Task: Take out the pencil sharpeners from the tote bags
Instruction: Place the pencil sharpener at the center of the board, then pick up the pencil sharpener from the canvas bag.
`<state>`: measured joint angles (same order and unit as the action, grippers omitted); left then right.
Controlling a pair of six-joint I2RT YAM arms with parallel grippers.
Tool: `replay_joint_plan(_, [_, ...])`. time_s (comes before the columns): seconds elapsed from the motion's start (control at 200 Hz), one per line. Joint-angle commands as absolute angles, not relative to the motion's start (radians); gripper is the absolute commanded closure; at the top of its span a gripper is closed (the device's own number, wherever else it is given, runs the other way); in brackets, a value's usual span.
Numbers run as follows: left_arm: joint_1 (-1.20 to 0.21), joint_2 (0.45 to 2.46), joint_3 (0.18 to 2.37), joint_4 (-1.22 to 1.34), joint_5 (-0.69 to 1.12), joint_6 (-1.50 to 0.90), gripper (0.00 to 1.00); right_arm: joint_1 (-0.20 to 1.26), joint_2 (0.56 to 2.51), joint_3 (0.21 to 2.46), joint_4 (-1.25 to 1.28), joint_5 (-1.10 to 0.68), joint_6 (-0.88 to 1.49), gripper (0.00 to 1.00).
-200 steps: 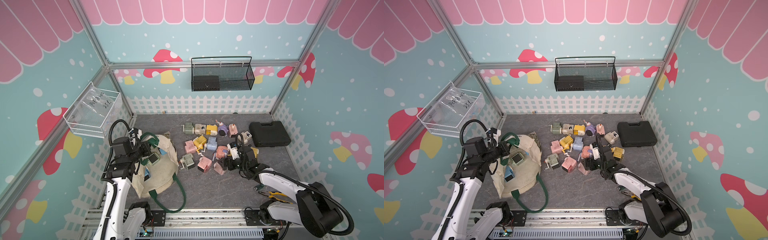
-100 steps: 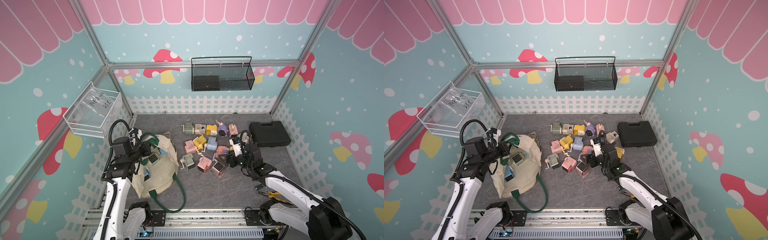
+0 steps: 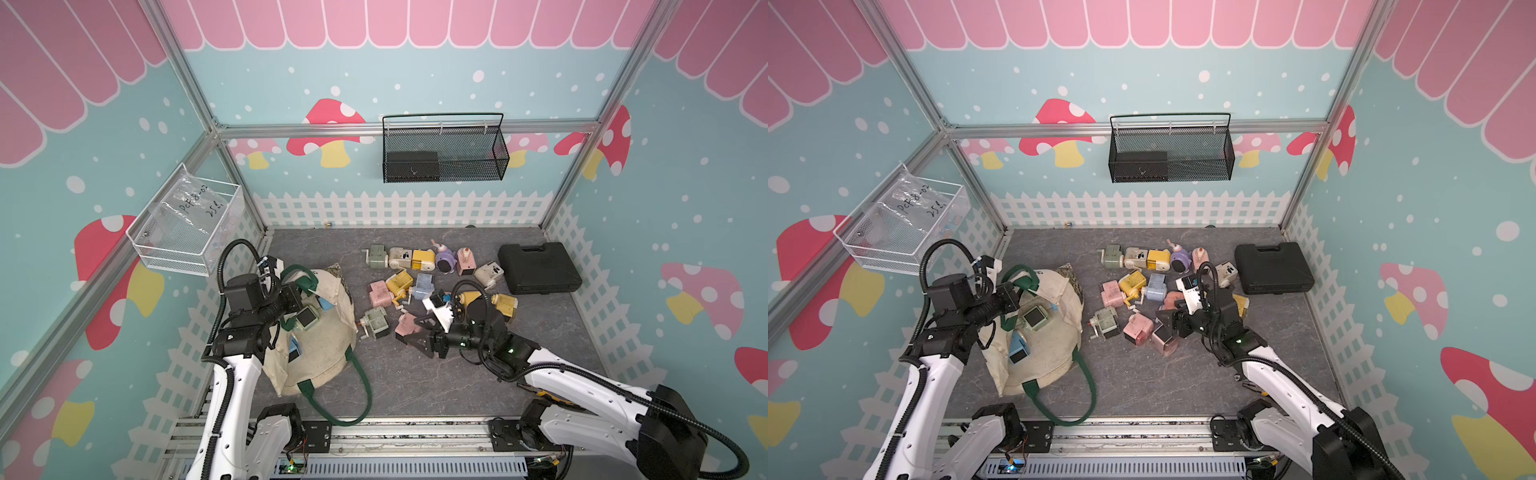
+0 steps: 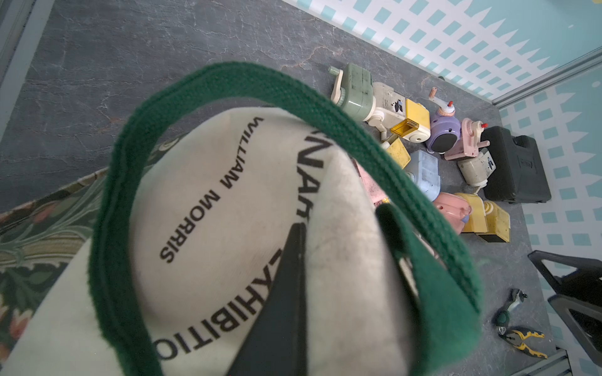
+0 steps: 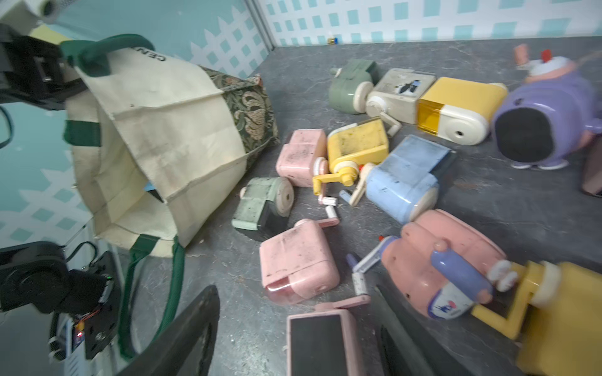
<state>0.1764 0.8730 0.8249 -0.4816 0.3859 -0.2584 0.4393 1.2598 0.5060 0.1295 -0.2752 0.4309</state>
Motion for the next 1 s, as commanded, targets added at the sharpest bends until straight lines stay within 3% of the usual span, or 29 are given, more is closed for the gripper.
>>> replay_joint_plan(0.0, [0.185, 0.851, 0.818, -0.459, 0.4, -0.275, 1.0, 0.436, 1.178, 0.549, 0.06, -0.236, 0.38, 0.1])
replay_joint_plan(0.435, [0.186, 0.853, 0.818, -0.459, 0.399, -0.276, 1.0, 0.487, 1.01, 0.582, 0.145, -0.518, 0.4, 0.25])
replay_joint_plan(0.65, [0.186, 0.856, 0.819, -0.459, 0.399, -0.276, 1.0, 0.777, 1.074, 0.606, 0.27, -0.448, 0.405, 0.3])
replay_joint_plan(0.801, [0.186, 0.85, 0.818, -0.459, 0.4, -0.277, 1.0, 0.963, 1.218, 0.633, 0.393, -0.332, 0.465, 0.36])
replay_joint_plan(0.996, [0.185, 0.866, 0.819, -0.457, 0.407, -0.283, 1.0, 1.145, 1.423, 0.744, 0.476, -0.198, 0.426, 0.36])
